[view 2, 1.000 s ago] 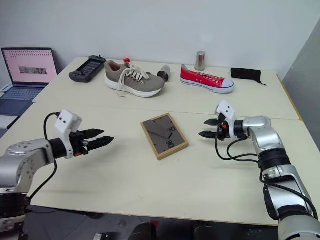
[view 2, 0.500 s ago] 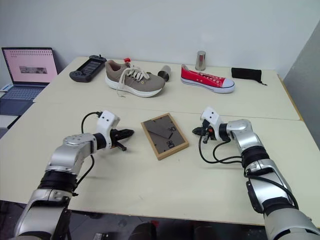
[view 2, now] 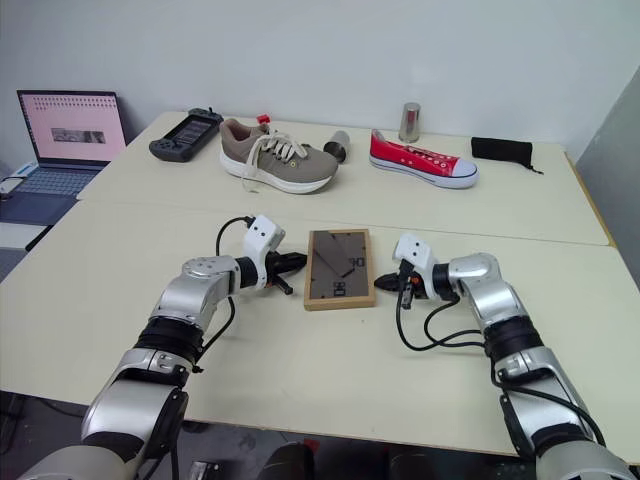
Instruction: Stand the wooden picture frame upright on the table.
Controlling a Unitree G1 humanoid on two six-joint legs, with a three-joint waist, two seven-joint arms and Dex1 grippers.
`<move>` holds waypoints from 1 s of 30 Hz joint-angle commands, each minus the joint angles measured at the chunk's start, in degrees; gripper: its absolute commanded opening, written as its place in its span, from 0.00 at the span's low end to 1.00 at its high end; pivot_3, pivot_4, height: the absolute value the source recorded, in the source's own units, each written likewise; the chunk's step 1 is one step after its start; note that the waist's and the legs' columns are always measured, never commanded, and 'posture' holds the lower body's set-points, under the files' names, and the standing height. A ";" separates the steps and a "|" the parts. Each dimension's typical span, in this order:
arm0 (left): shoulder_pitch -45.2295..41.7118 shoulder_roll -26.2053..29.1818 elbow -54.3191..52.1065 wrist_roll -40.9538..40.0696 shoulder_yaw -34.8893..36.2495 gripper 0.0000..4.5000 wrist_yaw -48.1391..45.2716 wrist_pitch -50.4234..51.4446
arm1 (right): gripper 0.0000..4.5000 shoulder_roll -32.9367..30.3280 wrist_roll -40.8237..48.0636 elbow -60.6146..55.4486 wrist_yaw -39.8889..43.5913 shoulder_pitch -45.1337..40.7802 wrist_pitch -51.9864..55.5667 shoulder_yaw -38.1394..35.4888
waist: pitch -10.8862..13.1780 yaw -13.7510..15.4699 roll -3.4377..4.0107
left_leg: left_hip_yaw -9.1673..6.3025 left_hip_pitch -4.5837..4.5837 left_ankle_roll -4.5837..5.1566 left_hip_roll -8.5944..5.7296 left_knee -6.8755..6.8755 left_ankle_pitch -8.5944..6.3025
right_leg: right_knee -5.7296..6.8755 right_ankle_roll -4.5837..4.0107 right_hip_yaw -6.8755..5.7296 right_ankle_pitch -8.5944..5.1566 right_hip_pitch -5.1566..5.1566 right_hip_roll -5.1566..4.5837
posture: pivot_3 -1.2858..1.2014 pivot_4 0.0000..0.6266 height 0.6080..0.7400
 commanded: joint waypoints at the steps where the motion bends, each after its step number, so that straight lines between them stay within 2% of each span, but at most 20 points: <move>1: 0.93 -0.22 -4.28 0.13 -1.77 0.01 -3.19 1.78 | 0.00 -1.21 2.79 -8.27 1.79 1.24 4.01 -0.12 | 0.00 0.01 0.00 | 0.00 0.00 0.00 0.00 0.00 0.00 | 0.00 0.00 0.00 0.00 0.00 0.00 | 0.52 0.24 1.00; 6: 1.88 1.82 -6.80 1.41 -3.41 0.01 -4.99 3.94 | 0.00 -2.10 1.42 -8.55 -0.18 1.91 4.50 -0.01 | 0.00 -0.01 0.00 | -0.01 0.00 0.01 0.00 0.02 0.00 | -0.02 0.00 -0.02 0.00 0.01 0.00 | 0.52 0.24 1.00; 13: 8.22 8.46 -19.01 -0.72 -2.01 0.01 -9.25 9.54 | 0.00 -3.06 0.60 -5.22 -5.51 0.81 4.58 -1.73 | 0.00 -0.70 0.00 | -0.01 0.01 0.00 0.03 0.00 0.00 | -0.02 0.00 -0.01 0.00 0.00 0.01 | 0.52 0.24 1.00; 24: 11.75 5.73 -29.99 -2.73 -3.31 0.01 -7.78 16.00 | 0.00 -0.86 3.58 -9.36 -7.01 2.49 8.19 -1.44 | 0.00 -0.72 0.00 | -0.04 0.00 0.03 0.01 0.02 0.01 | -0.05 0.01 -0.01 -0.01 0.04 0.01 | 0.52 0.24 1.00; 30: 13.63 6.45 -35.77 -3.84 -4.40 0.01 -8.84 19.18 | 0.00 -1.15 5.84 -13.30 -4.09 3.82 10.94 -1.00 | 0.00 -0.75 0.00 | -0.05 0.00 0.03 0.02 0.00 0.01 | -0.05 0.01 -0.01 -0.01 0.03 0.01 | 0.52 0.24 1.00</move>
